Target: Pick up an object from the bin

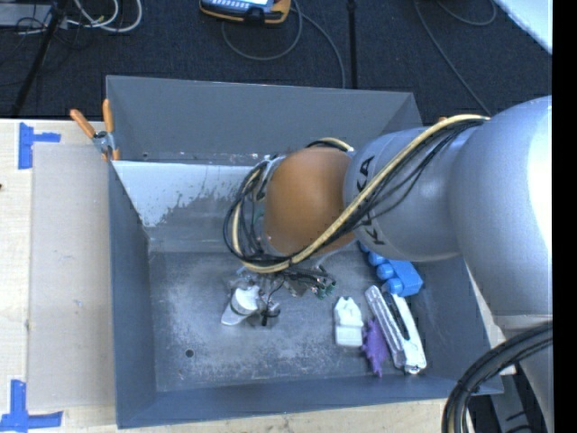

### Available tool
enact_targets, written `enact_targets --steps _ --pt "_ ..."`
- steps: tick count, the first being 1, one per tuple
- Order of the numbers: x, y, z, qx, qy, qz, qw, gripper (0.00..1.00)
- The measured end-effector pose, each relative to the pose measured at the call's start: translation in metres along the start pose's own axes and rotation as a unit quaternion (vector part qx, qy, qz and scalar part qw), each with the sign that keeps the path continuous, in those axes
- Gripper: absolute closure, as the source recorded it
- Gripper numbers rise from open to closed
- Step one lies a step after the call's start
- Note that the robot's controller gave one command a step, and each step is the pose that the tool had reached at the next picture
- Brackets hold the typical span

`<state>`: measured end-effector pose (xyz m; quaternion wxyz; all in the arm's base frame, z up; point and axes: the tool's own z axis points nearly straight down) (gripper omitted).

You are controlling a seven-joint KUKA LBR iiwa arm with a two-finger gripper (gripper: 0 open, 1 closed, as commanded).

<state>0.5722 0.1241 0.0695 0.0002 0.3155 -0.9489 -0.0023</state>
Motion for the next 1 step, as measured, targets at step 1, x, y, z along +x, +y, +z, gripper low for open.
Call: enact_targets --steps 1 --pt "0.0011 0.0018 -0.0370 -0.002 0.0042 -0.004 1.0000 1.00"
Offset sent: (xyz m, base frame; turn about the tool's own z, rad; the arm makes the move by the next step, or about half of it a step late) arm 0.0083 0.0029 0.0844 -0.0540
